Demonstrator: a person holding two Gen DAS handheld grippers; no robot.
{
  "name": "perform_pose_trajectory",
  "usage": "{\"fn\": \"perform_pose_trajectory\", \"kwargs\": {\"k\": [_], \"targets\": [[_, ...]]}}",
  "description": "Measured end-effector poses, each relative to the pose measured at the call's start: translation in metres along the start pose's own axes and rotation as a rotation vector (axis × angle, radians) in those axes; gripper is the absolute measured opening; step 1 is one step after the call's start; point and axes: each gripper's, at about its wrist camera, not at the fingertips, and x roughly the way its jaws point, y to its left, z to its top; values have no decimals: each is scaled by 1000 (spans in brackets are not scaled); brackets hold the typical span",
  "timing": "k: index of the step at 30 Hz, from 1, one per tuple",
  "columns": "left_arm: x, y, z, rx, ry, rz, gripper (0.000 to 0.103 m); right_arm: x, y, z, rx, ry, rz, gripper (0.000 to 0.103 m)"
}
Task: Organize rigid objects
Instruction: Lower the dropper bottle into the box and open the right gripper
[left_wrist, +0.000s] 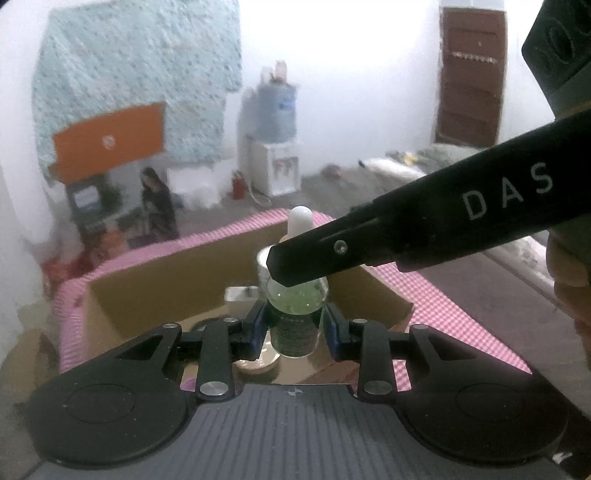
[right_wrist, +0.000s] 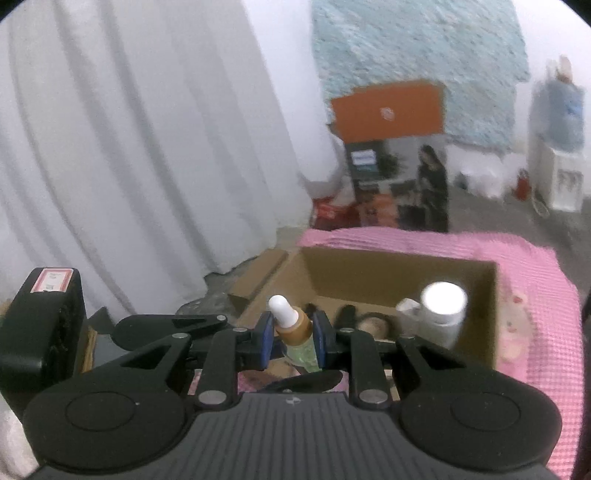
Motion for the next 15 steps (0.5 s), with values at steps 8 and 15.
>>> {"fn": "perform_pose_trajectory", "kwargs": {"k": [8, 15], "targets": [[72, 0, 0, -48, 153, -77, 31, 38, -67, -4, 106, 97, -41, 25], [112, 9, -8, -107, 262, -123, 31, 63, -106, -19, 166, 169, -47, 25]]}}
